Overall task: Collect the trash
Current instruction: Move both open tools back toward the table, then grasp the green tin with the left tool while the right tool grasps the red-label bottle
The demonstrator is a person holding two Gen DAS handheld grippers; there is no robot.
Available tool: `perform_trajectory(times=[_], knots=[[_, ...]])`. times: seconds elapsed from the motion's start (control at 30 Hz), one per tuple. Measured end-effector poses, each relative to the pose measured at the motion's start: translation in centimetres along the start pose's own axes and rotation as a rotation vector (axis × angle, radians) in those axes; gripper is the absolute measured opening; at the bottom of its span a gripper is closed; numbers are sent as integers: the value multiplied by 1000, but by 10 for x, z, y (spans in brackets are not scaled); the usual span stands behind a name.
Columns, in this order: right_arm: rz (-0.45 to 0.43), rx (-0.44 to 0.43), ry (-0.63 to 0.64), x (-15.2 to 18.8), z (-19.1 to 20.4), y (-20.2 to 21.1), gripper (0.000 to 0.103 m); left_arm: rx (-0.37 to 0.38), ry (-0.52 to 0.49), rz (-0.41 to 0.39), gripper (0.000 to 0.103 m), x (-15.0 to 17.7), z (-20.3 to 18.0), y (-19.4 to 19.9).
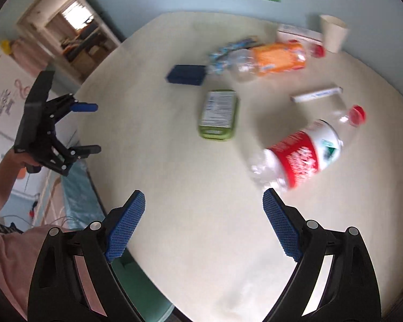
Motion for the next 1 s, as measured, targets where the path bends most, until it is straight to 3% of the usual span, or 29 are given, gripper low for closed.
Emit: perform_trajectory(times=[0.17, 0.37, 0.63, 0.87, 1.0], knots=[[-11, -4, -186, 11, -73, -2, 89, 60, 1, 60, 96, -53, -40, -38], [48, -42, -156, -15, -99, -29, 89, 51, -34, 91, 96, -94, -61, -65], [104, -103, -257, -21, -148, -62, 89, 65, 60, 184, 96, -118, -63, -107], [138, -144, -272, -33, -158, -87, 89, 65, 129, 213, 96, -130, -62, -131], [160, -130, -233, -38, -154, -96, 87, 50, 106, 213, 87, -130, -66, -139]])
Point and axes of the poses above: each gripper's, at about its wrist camera, not at the fingertips, and y roughly against the way its jaws point, z to its left, x to its underside, the point moved 9 cm from there along -y, roughly the way its jaws point, and after that the axes turned 11 degrees about y, right-handed, at the moved point
